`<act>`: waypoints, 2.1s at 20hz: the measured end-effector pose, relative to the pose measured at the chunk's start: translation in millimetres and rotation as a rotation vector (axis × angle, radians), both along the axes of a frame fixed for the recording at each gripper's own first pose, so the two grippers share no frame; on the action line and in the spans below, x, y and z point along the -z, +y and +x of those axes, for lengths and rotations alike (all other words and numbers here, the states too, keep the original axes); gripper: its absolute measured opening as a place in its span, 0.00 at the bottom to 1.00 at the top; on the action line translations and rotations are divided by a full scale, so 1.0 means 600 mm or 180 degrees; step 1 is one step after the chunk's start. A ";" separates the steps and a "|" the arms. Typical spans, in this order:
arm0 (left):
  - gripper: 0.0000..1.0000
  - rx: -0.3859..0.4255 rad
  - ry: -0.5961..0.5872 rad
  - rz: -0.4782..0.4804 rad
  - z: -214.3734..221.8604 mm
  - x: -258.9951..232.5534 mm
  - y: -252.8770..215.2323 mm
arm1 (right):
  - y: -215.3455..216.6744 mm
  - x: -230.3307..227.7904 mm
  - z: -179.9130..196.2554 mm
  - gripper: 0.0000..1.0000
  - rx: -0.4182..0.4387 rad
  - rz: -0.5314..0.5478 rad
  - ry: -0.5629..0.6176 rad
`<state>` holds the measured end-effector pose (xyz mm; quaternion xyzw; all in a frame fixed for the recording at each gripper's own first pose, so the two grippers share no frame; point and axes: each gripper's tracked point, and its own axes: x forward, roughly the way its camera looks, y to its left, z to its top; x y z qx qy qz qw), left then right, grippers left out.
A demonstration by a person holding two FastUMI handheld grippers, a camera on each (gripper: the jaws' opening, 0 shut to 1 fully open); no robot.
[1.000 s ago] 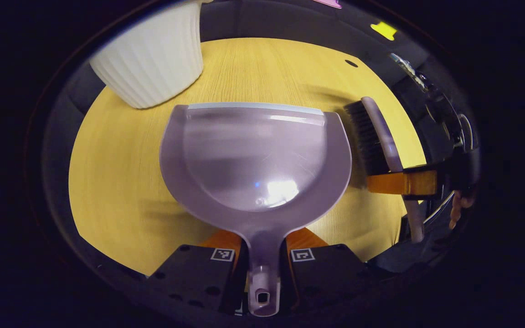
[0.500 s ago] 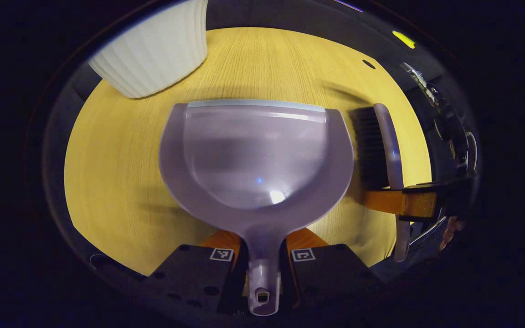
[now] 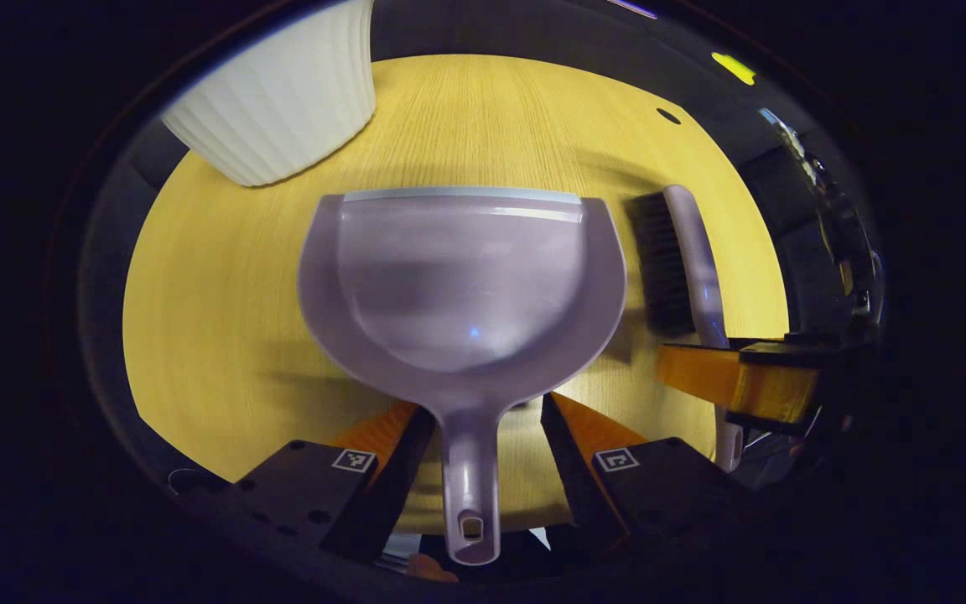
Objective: Pick up the small broom and dustpan from the desktop, sweep the trash into the dustpan with the broom, and then empty the trash into the garbage bin.
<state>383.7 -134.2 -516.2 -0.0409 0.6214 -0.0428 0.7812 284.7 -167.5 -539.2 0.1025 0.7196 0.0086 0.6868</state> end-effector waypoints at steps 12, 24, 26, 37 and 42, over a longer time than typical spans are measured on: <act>0.77 -0.0065 -0.1740 0.0520 0.033 -0.122 0.053 | -0.056 -0.216 0.002 0.99 0.0592 -0.0520 -0.1899; 0.77 -0.0377 -0.3987 0.0271 -0.019 -0.290 0.055 | -0.085 -0.543 -0.015 0.96 -0.0167 -0.0187 -0.5192; 0.75 -0.0356 -0.4186 0.0310 -0.011 -0.299 0.053 | -0.090 -0.535 -0.006 0.97 -0.0179 -0.0238 -0.5167; 0.75 -0.0482 -0.4278 0.0376 -0.030 -0.325 0.103 | -0.078 -0.530 -0.001 0.90 -0.0195 -0.0344 -0.4944; 0.75 -0.0522 -0.4081 0.0228 -0.013 -0.285 0.120 | -0.073 -0.518 0.003 0.90 -0.0303 -0.0362 -0.4860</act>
